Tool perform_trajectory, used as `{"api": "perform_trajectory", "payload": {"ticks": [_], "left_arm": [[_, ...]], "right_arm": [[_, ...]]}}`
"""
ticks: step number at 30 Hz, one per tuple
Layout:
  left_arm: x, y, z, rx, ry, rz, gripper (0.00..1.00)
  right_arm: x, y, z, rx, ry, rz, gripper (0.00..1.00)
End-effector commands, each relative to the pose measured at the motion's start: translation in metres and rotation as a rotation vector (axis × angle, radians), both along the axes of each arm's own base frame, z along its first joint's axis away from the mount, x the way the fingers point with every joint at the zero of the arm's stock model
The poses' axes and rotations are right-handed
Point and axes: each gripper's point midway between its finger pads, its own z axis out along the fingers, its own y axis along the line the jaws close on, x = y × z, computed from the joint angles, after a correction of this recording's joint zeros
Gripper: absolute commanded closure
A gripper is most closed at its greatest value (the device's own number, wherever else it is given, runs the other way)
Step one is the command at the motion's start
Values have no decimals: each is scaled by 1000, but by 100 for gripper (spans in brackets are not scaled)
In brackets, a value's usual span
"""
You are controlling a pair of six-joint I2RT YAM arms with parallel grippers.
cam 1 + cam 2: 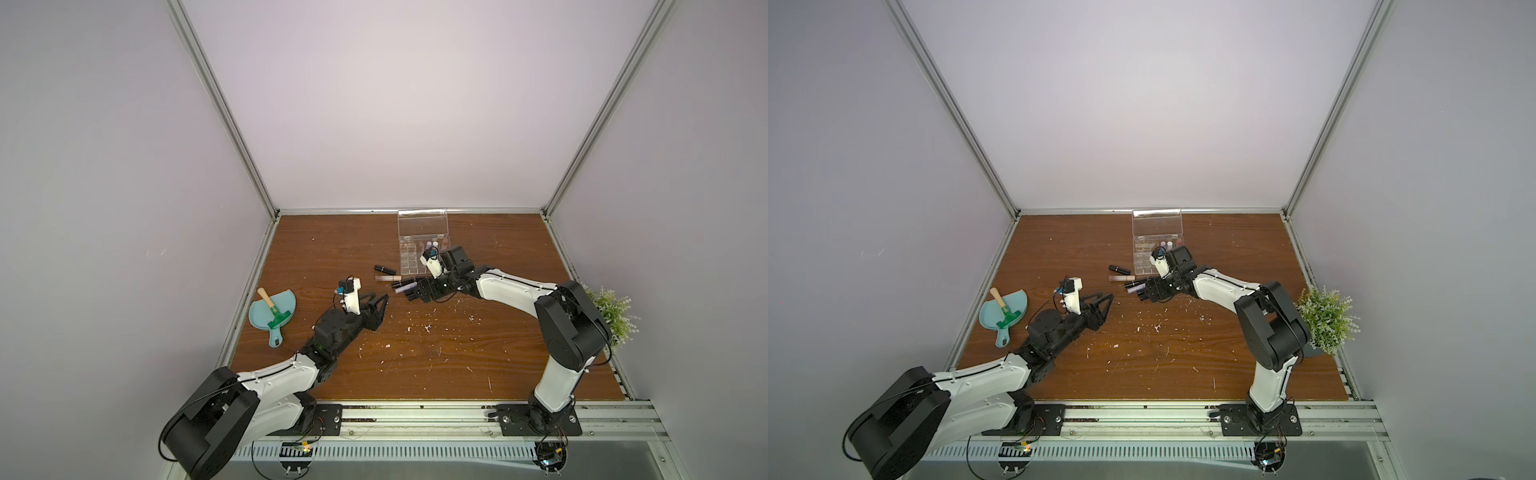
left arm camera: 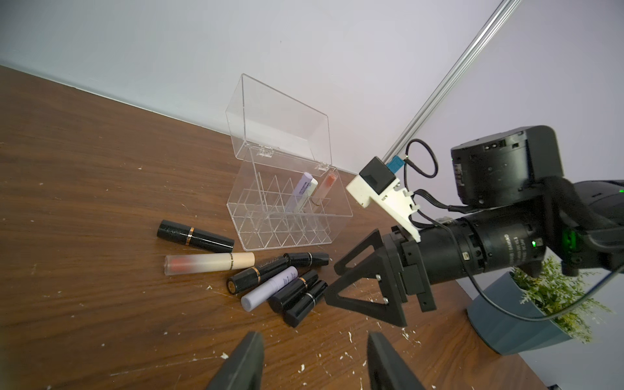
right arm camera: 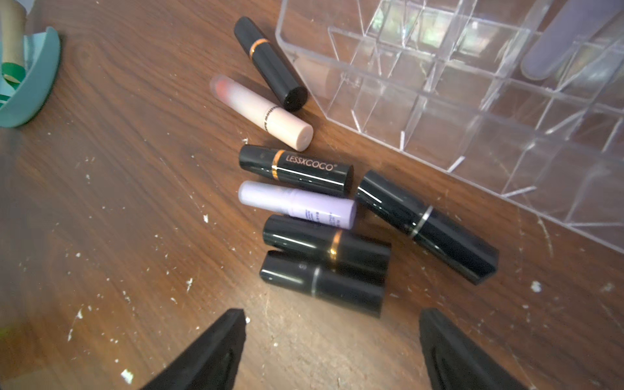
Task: Arrange the lipsticks in the organizer
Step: Pick up the lipstick at the center of the board.
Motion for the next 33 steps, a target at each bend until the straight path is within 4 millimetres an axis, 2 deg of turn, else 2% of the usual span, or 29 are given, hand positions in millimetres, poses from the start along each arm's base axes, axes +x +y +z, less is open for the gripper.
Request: {"api": "perform_trajectory", "payload": {"ticks": [1, 11, 17, 23, 33], "left_arm": [[-3, -6, 10, -35, -30, -25, 46], [-4, -11, 6, -36, -21, -43, 47], [-3, -15, 3, -31, -11, -62, 46], [-3, -18, 1, -27, -5, -73, 46], [-3, -20, 1, -25, -4, -80, 46]], "right_arm": [[13, 7, 17, 3, -59, 4, 13], [10, 17, 2, 2, -22, 28, 13], [6, 23, 1, 26, -4, 53, 13], [-7, 30, -1, 34, 17, 90, 14], [-35, 27, 0, 40, 50, 116, 16]]}}
